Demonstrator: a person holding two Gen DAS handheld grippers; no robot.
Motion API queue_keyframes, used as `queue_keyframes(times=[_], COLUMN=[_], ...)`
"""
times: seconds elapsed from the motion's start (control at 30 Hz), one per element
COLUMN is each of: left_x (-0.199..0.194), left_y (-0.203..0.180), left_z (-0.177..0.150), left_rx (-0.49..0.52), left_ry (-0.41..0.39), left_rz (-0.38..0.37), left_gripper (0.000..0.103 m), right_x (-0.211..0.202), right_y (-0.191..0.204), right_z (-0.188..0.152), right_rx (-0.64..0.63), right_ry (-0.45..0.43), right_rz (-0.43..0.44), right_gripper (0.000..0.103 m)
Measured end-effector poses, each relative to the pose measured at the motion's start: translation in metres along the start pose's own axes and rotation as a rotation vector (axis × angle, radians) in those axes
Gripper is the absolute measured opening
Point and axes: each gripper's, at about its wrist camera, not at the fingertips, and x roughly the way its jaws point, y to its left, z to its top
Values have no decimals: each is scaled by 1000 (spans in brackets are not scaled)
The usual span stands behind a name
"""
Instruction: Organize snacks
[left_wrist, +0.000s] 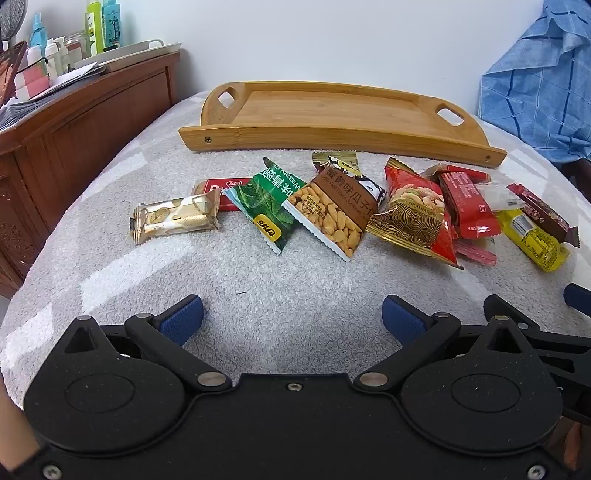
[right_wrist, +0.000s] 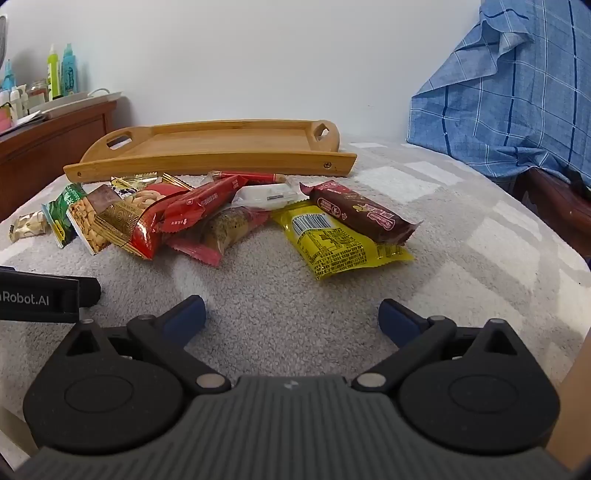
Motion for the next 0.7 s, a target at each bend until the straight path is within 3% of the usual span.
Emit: queue_keyframes(times=[0.7], left_x=[0], left_y=[0], left_z=[0], left_rx=[-1], left_ry=[1], left_rz=[0], left_gripper=[103], right_x=[2], right_y=[-1], right_z=[0], right_rx=[12], right_ry=[5], right_rz=[16], right_gripper=[103])
